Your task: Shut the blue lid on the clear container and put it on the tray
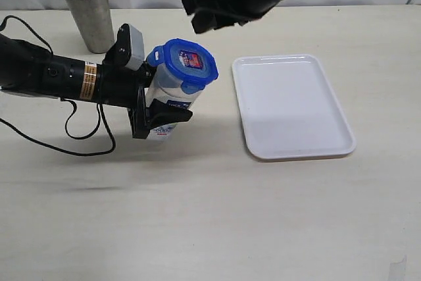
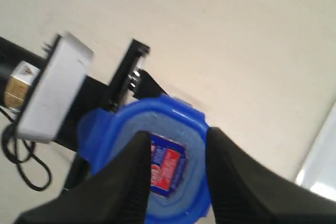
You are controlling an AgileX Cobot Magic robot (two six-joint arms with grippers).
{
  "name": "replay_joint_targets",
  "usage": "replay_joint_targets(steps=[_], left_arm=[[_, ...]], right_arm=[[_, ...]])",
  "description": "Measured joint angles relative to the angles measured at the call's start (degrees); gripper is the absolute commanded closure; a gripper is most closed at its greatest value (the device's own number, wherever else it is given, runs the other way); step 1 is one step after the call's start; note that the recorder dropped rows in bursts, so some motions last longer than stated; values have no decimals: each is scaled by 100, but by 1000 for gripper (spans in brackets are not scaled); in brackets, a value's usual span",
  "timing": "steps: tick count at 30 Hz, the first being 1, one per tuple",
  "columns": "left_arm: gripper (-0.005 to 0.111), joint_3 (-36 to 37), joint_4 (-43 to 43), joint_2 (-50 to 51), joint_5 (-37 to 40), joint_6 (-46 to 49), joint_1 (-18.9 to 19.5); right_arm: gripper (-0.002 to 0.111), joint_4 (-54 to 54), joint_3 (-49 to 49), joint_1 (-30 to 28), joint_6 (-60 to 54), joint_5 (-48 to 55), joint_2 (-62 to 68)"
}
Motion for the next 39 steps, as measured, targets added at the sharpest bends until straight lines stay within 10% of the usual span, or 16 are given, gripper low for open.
replay_joint_targets(steps=[8, 16, 39], left_arm=[[107, 0, -12, 0, 0, 0, 0], [107, 0, -12, 0, 0, 0, 0], [107, 0, 3, 54, 364, -71, 0]], right_arm=[[71, -80, -551, 287, 312, 680, -93], [71, -2798, -1561, 1634, 2499, 1157, 833], [71, -3491, -2240, 1702, 2735, 2026, 1743]])
